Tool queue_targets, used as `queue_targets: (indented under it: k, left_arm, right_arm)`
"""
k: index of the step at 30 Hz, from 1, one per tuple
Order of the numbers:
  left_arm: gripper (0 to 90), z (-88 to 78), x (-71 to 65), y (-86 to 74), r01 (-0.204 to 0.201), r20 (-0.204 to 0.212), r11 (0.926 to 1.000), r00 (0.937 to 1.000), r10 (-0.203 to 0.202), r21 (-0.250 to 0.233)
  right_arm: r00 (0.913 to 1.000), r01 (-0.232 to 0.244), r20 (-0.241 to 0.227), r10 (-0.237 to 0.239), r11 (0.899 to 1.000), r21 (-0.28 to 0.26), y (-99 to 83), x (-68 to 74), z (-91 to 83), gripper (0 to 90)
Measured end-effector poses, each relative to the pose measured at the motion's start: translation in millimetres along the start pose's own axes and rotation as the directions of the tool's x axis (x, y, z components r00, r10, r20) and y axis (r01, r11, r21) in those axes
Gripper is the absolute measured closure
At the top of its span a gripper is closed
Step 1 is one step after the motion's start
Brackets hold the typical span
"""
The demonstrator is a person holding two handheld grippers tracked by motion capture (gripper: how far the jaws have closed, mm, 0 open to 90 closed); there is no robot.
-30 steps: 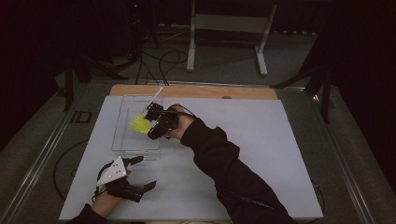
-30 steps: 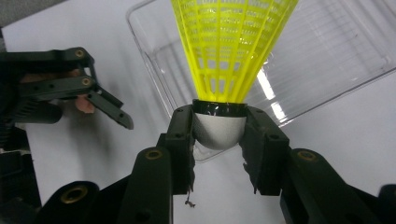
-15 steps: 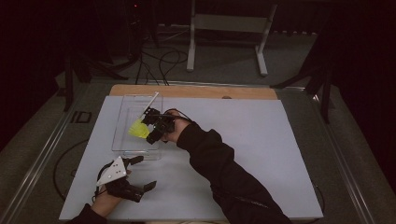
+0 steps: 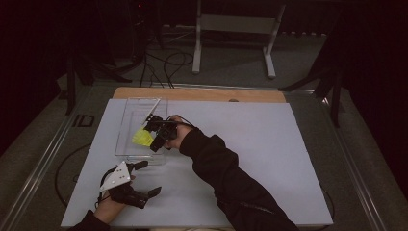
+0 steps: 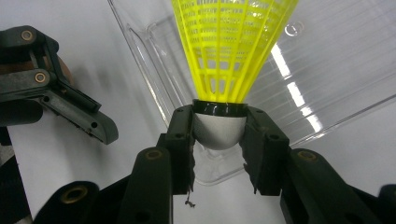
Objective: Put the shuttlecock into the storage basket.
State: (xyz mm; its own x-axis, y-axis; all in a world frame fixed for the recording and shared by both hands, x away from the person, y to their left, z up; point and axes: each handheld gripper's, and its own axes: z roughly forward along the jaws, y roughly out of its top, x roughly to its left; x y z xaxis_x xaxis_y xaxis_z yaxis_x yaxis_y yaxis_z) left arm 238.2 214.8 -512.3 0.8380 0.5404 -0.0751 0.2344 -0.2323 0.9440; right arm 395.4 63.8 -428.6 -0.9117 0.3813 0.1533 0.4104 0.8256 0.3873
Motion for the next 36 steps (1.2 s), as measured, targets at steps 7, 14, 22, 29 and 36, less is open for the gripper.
queue_targets:
  k: [7,14,22,29,36]
  left_arm:
    - [0.0,0.0,0.1,0.0,-0.001,0.001,1.0000,1.0000,0.001,0.001]
    - [0.0,0.1,0.1,0.0,-0.004,0.001,1.0000,1.0000,0.004,0.002]
    - [0.0,0.1,0.1,0.0,-0.001,0.003,1.0000,1.0000,0.001,-0.001]
    - [0.0,0.1,0.5,-0.1,-0.001,0.004,1.0000,1.0000,0.001,0.002]
    - [0.0,0.6,0.7,-0.1,-0.004,0.004,1.0000,1.0000,0.004,0.004]
  right_arm:
    - [0.9997,-0.023,-0.008,0.023,1.000,0.016,0.4,-1.6,4.7,65.4]
    - [0.9994,-0.032,-0.013,0.032,0.999,0.026,0.1,-3.3,9.6,65.5]
    - [0.9994,-0.034,0.010,0.034,0.999,0.026,1.3,-1.2,7.9,65.0]
    - [0.9987,-0.047,0.019,0.047,0.999,-0.009,3.1,-1.4,-1.6,48.6]
    - [0.9977,-0.040,0.053,0.042,0.999,-0.034,2.0,-2.0,-10.1,27.1]
